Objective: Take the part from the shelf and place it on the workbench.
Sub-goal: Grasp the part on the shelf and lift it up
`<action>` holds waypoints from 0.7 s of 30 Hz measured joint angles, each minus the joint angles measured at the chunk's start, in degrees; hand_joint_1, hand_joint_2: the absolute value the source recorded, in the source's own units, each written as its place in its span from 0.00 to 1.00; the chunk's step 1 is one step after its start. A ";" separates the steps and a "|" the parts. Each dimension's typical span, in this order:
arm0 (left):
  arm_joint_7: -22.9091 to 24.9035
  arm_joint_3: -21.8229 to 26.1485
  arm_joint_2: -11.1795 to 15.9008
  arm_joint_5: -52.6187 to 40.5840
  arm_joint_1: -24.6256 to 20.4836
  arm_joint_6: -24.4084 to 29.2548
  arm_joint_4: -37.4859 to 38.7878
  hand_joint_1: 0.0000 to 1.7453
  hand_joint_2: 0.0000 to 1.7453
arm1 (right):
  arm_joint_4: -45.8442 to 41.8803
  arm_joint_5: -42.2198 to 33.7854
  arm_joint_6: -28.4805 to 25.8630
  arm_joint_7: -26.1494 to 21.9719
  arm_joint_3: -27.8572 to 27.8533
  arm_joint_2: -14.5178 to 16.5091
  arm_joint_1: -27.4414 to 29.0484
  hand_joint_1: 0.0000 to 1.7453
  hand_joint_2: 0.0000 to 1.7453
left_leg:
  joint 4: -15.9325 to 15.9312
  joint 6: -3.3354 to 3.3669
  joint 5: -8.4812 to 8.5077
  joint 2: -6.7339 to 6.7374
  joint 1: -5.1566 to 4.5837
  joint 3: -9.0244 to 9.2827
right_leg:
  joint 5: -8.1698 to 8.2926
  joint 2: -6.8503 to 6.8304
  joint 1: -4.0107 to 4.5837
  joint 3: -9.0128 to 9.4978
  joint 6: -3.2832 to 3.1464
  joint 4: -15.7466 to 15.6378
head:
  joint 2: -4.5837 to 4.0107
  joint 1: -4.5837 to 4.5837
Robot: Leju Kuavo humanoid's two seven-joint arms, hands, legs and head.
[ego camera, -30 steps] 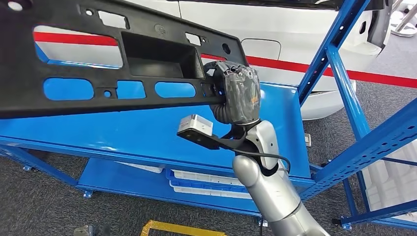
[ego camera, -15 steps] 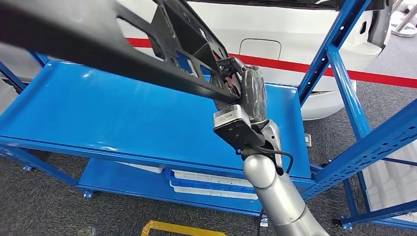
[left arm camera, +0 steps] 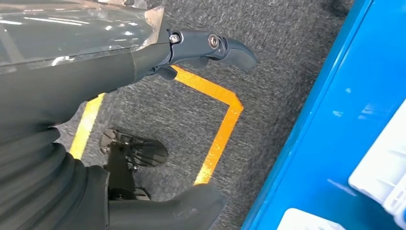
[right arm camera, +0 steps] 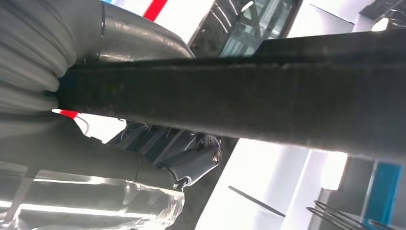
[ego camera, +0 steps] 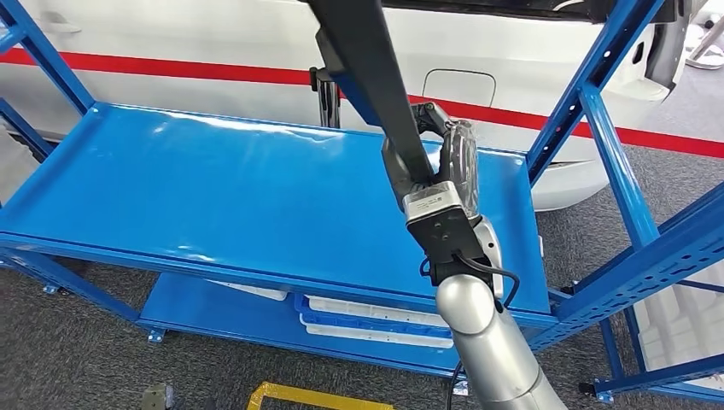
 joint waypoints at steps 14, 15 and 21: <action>1.11 -3.43 -0.34 -1.93 0.23 -2.85 0.29 0.00 1.00 | -3.92 1.79 -1.20 0.86 -2.94 -0.86 6.37 1.00 1.00 | 9.86 -3.40 -6.90 -0.19 0.72 -4.34 | 6.01 -0.06 -0.08 6.30 -1.55 -11.83 | -0.01 -0.46; 1.09 -3.47 -0.36 -1.92 0.24 -3.01 0.32 0.00 1.00 | -4.21 1.65 -1.23 0.75 -3.15 -0.87 6.78 1.00 1.00 | 13.40 -3.73 -8.99 -0.17 0.94 -5.32 | 6.29 -0.14 0.08 5.94 -1.83 -11.82 | -0.01 -0.52; 0.49 -3.50 -0.18 -1.55 0.16 -3.53 0.39 0.00 1.00 | -5.58 1.48 -1.22 -0.14 -4.30 -0.87 8.69 1.00 1.00 | 4.81 -4.08 -6.26 0.03 1.63 3.72 | 7.90 -0.26 0.36 4.22 -1.15 -11.59 | -0.01 -0.50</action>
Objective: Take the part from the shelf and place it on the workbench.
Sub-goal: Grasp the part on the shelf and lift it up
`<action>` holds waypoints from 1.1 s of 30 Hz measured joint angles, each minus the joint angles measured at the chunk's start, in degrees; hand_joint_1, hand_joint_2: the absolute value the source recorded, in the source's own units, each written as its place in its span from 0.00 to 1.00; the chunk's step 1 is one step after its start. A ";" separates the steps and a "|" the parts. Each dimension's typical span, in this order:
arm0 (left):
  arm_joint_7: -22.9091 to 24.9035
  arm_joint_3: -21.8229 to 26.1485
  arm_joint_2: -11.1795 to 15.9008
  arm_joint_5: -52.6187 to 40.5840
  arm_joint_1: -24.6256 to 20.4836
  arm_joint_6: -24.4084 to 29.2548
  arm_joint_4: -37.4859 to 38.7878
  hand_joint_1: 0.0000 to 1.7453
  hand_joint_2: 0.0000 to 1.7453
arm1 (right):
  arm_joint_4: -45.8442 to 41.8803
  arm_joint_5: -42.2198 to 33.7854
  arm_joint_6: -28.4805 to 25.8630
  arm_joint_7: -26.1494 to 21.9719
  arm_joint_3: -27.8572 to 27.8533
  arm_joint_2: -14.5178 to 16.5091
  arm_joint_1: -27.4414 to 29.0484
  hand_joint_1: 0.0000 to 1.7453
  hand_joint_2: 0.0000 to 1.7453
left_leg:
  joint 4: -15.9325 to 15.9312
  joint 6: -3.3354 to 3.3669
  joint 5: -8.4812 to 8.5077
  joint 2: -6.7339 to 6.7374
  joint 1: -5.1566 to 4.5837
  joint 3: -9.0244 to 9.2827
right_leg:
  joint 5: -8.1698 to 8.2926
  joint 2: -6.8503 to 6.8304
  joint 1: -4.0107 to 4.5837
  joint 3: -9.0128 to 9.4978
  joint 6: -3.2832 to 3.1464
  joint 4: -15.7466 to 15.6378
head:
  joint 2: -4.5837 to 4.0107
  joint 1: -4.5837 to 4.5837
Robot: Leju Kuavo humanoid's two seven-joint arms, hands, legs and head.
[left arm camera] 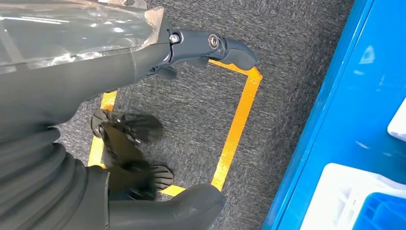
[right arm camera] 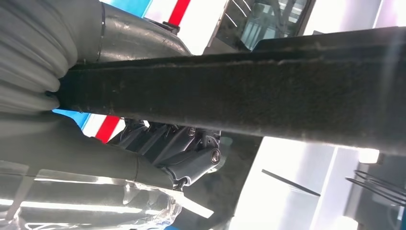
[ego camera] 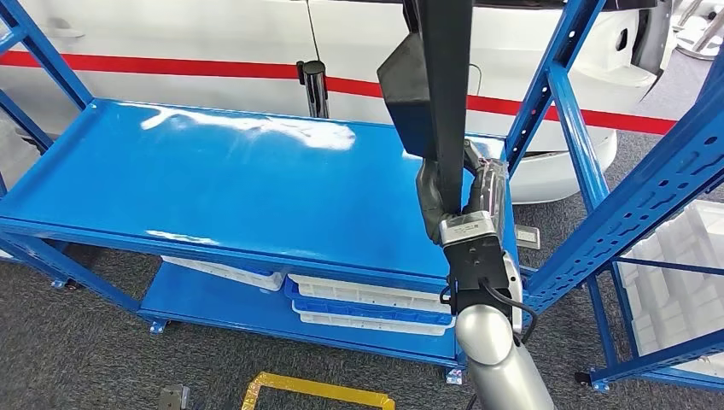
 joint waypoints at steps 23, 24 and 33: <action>-3.03 0.54 0.63 3.07 0.61 -0.51 0.16 0.00 1.00 | -0.74 -1.03 1.13 -3.78 -0.99 1.47 0.42 1.00 1.00 | 2.28 0.32 2.93 0.06 -0.91 -9.85 | -4.54 -0.02 -0.13 5.82 -0.74 -1.22 | 0.01 0.44; -3.11 0.63 0.63 3.19 0.60 -0.58 0.16 0.00 1.00 | -0.83 -0.91 1.14 -3.74 -0.96 1.83 0.38 1.00 1.00 | 6.09 0.07 0.04 0.06 -0.83 -10.78 | -4.01 -0.11 0.02 5.23 -1.15 -1.21 | 0.01 0.42; -4.40 2.48 0.69 5.50 0.67 0.06 0.08 0.00 1.00 | -0.39 -1.87 3.65 -4.61 -0.93 4.47 -0.17 1.00 1.00 | -3.21 1.33 0.81 -0.03 -1.05 2.27 | -0.03 -0.29 0.87 0.77 -0.06 -0.69 | 0.02 0.50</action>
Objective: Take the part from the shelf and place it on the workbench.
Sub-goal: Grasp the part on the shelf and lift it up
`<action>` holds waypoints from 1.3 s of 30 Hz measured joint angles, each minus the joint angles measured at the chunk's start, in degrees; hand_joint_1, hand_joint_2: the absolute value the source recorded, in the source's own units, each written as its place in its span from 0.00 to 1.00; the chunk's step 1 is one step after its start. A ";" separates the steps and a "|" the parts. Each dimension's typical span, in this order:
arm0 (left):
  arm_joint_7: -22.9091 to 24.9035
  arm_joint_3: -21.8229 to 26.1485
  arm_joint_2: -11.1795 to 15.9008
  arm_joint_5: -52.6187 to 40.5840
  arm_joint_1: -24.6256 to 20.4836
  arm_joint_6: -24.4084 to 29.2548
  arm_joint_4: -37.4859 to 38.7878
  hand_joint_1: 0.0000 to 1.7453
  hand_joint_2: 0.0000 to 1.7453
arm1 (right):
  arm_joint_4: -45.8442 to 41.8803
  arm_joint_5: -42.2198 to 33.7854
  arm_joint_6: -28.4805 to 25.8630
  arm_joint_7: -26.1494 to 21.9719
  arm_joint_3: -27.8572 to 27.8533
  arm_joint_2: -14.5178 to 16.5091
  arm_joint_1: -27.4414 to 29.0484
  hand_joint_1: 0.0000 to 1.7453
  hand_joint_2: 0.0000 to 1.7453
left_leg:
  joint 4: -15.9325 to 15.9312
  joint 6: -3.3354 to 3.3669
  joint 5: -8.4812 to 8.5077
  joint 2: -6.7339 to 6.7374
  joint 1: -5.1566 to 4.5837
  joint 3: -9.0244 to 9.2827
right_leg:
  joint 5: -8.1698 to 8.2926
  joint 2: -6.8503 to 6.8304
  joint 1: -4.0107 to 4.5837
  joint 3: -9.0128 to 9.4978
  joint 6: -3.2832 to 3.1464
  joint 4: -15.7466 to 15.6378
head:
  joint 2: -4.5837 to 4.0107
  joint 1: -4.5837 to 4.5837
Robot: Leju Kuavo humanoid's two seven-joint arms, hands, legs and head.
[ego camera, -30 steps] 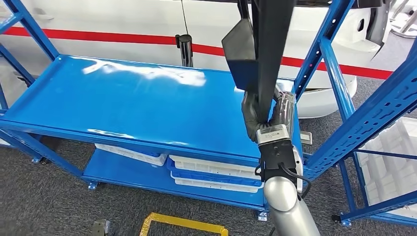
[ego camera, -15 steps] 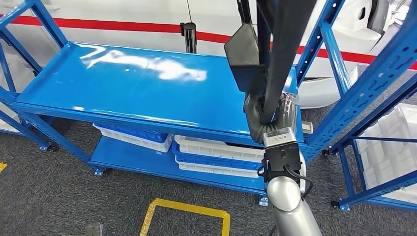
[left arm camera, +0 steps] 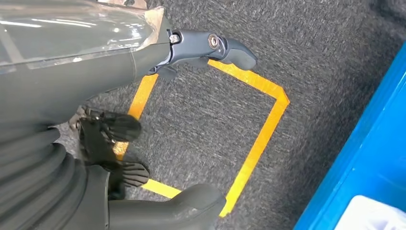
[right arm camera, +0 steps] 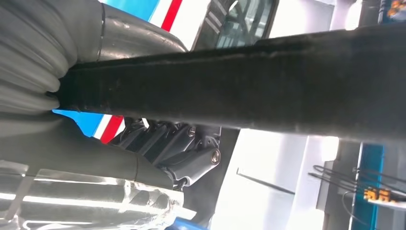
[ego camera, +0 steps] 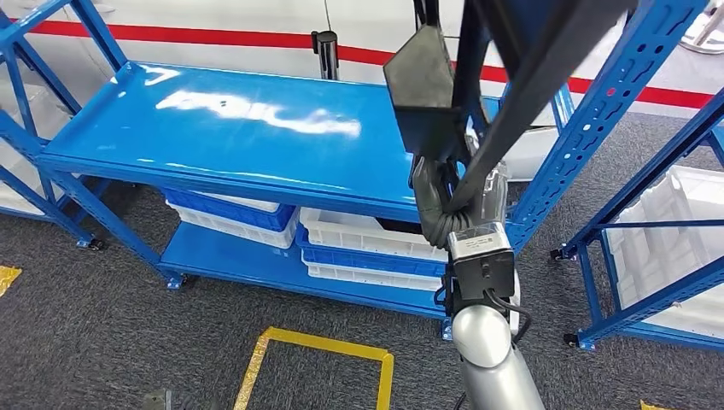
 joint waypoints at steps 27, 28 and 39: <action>-2.20 6.27 0.44 -1.13 2.98 -1.73 -0.02 0.00 1.00 | 9.02 4.09 2.18 -0.73 -2.61 5.52 -6.49 1.00 1.00 | 12.96 -1.77 2.23 0.64 0.80 -10.57 | -2.33 -0.98 -0.07 2.02 -1.77 -0.64 | -0.02 -0.21; -2.19 6.30 0.45 -1.27 2.83 -1.78 -0.04 0.00 1.00 | 8.93 4.17 2.17 -0.73 -2.73 5.58 -6.45 1.00 1.00 | 9.00 -1.45 2.77 1.25 0.70 -7.60 | -2.05 -1.23 0.02 1.76 -1.56 -0.62 | -0.01 -0.21; -1.75 6.33 1.03 -2.89 1.87 -2.54 -0.40 0.00 1.00 | 5.88 2.16 1.79 -1.76 -3.76 4.23 -3.05 1.00 1.00 | -2.96 2.22 3.78 0.12 -0.05 -3.17 | -8.72 -0.02 -0.11 -5.16 -0.32 14.30 | -0.02 0.09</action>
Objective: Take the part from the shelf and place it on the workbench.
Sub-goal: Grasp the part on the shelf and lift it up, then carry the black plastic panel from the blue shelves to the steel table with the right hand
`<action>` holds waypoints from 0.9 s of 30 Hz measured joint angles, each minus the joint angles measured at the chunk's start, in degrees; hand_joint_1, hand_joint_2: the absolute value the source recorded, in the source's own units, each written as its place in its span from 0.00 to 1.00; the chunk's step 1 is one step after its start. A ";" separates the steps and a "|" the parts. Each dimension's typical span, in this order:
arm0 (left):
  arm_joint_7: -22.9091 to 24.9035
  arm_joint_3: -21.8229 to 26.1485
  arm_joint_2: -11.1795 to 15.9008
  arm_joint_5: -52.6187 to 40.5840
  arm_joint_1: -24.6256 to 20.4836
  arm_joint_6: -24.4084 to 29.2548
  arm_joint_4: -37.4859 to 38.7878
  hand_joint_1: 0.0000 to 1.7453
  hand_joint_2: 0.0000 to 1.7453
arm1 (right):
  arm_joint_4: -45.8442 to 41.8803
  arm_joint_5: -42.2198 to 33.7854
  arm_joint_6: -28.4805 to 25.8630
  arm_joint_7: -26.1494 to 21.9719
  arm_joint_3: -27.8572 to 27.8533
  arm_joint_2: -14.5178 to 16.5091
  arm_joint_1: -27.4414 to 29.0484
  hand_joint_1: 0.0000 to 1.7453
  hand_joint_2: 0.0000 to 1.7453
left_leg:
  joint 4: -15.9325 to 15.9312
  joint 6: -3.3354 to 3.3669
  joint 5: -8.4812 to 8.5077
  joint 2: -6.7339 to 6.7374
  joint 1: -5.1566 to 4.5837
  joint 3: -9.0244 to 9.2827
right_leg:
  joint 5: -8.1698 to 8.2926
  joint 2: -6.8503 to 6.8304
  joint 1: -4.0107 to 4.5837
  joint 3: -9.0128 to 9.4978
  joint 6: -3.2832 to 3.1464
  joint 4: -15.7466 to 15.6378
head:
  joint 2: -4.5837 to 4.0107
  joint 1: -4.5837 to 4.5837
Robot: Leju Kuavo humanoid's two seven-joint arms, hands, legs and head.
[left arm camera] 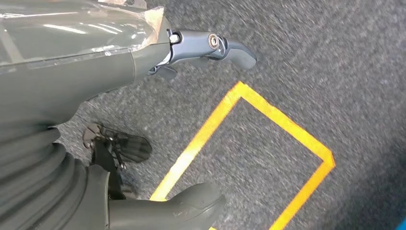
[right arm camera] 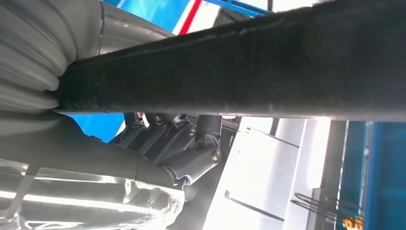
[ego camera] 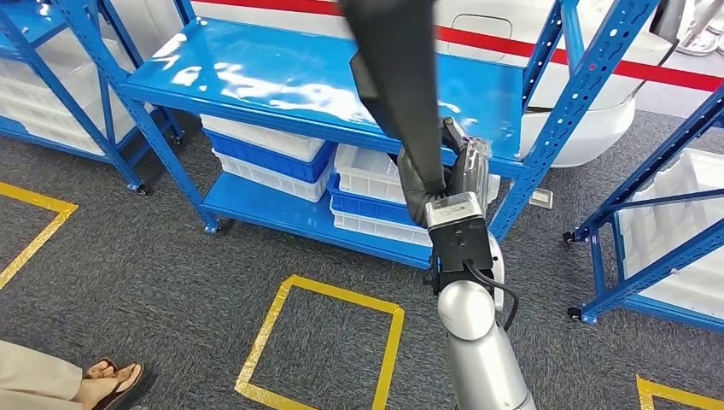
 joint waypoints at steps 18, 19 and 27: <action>1.43 -0.06 0.05 -1.70 -0.54 0.13 0.01 0.00 1.00 | -4.36 -0.33 -1.36 0.45 -1.32 -1.16 4.61 1.00 1.00 | 16.52 -3.25 -4.84 0.10 0.54 -9.43 | 4.66 -1.98 -0.58 7.84 0.18 -13.39 | 0.01 -0.49; 1.43 -0.06 0.05 -1.70 -0.59 0.13 0.00 0.00 1.00 | -4.45 -0.32 -1.36 0.45 -1.32 -1.16 4.61 1.00 1.00 | 12.71 -2.87 -2.98 0.68 0.44 -7.34 | 4.65 -2.37 -0.51 7.87 0.18 -13.40 | 0.01 -0.50; 2.25 -0.15 0.09 -2.82 -0.77 0.51 0.01 0.00 1.00 | -6.46 0.60 -3.06 -0.41 -1.54 -1.60 8.18 1.00 1.00 | 2.31 -0.41 0.29 1.44 -0.67 -2.65 | 3.10 -3.28 0.10 7.02 0.70 -11.74 | 0.00 -0.38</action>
